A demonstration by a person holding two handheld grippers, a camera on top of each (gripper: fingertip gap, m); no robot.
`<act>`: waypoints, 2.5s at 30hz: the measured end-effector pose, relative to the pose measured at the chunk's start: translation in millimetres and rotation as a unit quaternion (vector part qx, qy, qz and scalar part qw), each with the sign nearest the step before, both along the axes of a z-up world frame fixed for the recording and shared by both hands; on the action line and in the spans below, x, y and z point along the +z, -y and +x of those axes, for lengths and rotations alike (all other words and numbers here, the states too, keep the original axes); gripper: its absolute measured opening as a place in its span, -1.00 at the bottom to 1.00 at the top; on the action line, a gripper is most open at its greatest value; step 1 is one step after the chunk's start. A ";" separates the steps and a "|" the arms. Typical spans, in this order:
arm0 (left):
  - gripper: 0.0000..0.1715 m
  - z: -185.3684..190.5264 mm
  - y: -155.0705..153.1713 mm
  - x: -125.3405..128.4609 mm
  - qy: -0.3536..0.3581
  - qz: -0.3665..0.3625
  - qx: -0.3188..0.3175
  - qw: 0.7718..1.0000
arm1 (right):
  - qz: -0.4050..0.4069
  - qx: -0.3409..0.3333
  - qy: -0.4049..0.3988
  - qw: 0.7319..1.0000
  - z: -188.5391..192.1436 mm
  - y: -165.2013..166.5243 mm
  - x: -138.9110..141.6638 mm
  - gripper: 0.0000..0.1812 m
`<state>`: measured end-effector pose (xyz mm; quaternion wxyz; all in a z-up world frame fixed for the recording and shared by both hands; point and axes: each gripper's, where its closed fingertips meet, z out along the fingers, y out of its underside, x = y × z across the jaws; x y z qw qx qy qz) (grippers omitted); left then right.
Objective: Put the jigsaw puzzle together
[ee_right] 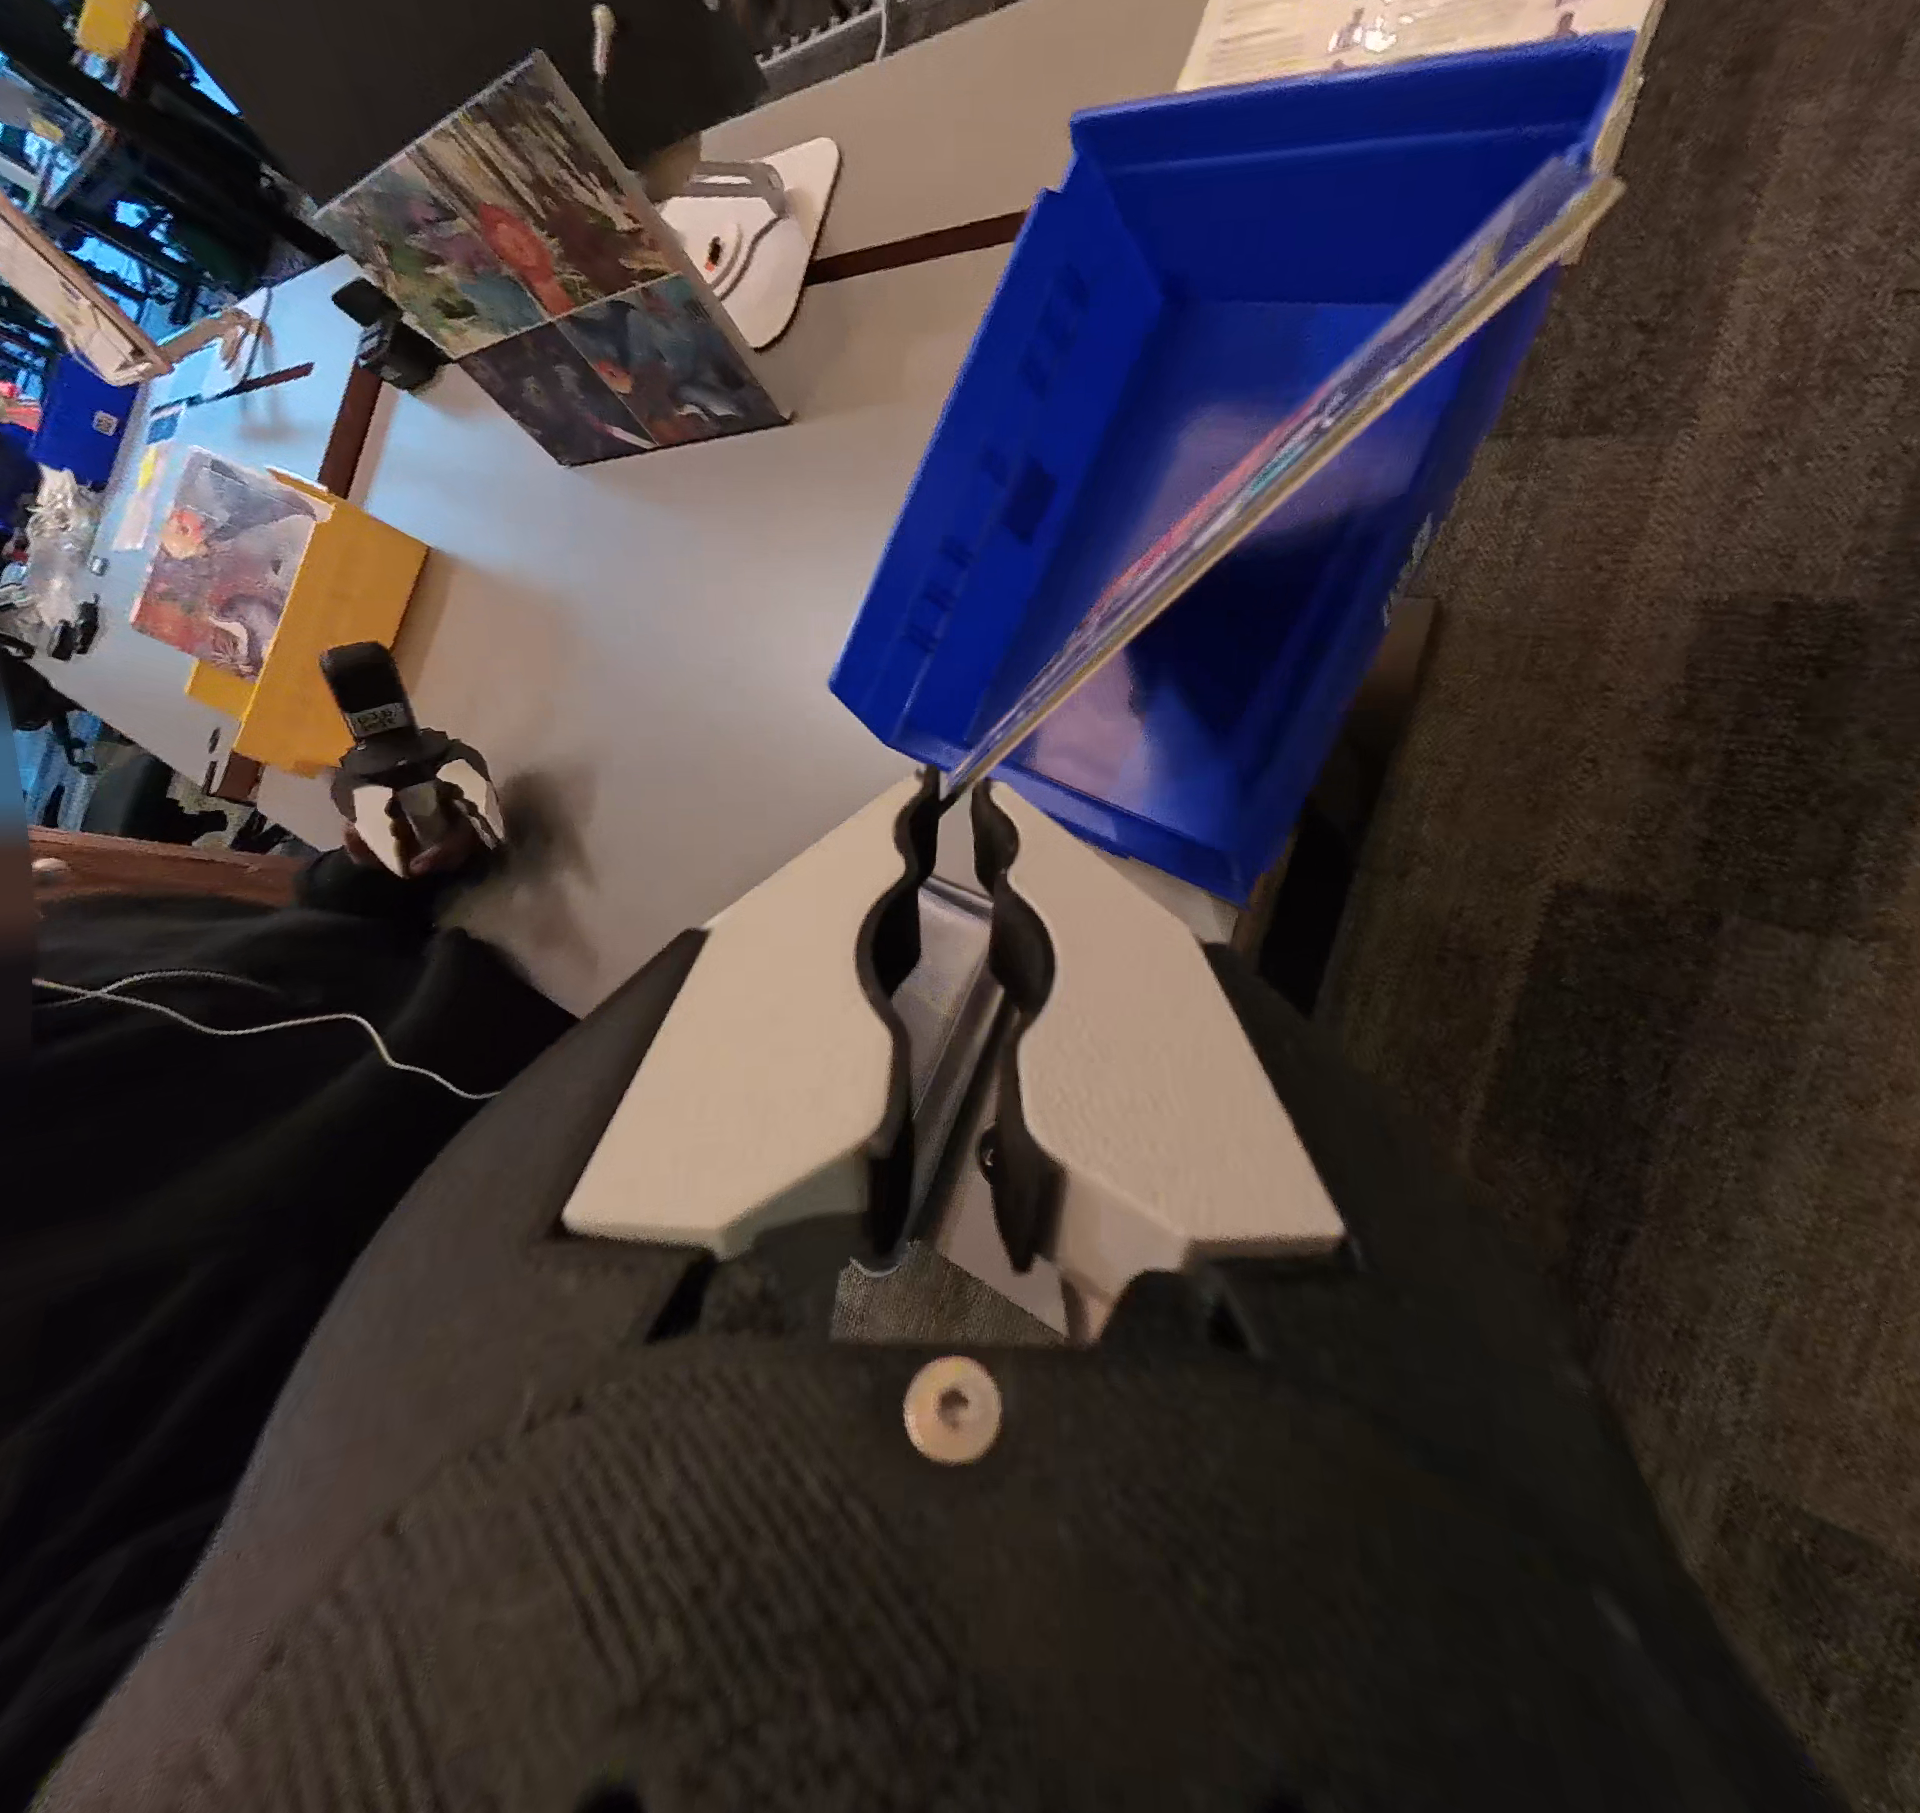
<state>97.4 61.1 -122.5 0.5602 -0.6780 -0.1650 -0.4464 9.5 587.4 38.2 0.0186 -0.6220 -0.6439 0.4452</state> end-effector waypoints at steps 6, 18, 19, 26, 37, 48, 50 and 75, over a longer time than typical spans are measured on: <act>-0.33 -2.1 -9.4 3.6 -0.001 0.011 -0.030 0.999 | 0.013 -0.004 0.009 1.000 -3.3 -3.3 2.7 -0.95; -0.32 -18.2 -22.0 1.0 0.007 0.013 -0.026 1.000 | 0.043 -0.068 0.018 0.997 -68.9 -56.7 4.1 -0.95; -0.32 -20.5 -24.0 0.8 0.010 0.013 -0.025 1.000 | 0.048 -0.068 0.027 0.996 -73.1 -61.8 1.0 -0.95; -0.32 -23.8 -49.4 1.0 0.015 0.015 -0.046 0.999 | 0.016 -0.057 0.029 0.998 -108.7 -83.8 -12.8 -0.95; -0.30 -22.5 -78.9 -13.6 0.022 -0.020 -0.080 0.996 | -0.137 -0.038 -0.061 0.988 -143.2 -105.8 -33.8 -0.95; -0.29 -25.2 -91.4 -15.5 0.030 -0.025 -0.086 0.996 | -0.134 0.010 -0.001 0.991 -156.6 -98.3 -75.9 -0.90; -0.29 -26.1 -91.4 -14.9 0.034 -0.023 -0.085 0.996 | -0.142 0.025 0.030 0.989 -155.8 -88.6 -88.8 -0.83; -0.29 -15.6 -74.2 2.6 -0.013 0.003 -0.071 0.997 | -0.016 -0.101 -0.142 0.985 -168.5 -99.2 -24.5 -0.63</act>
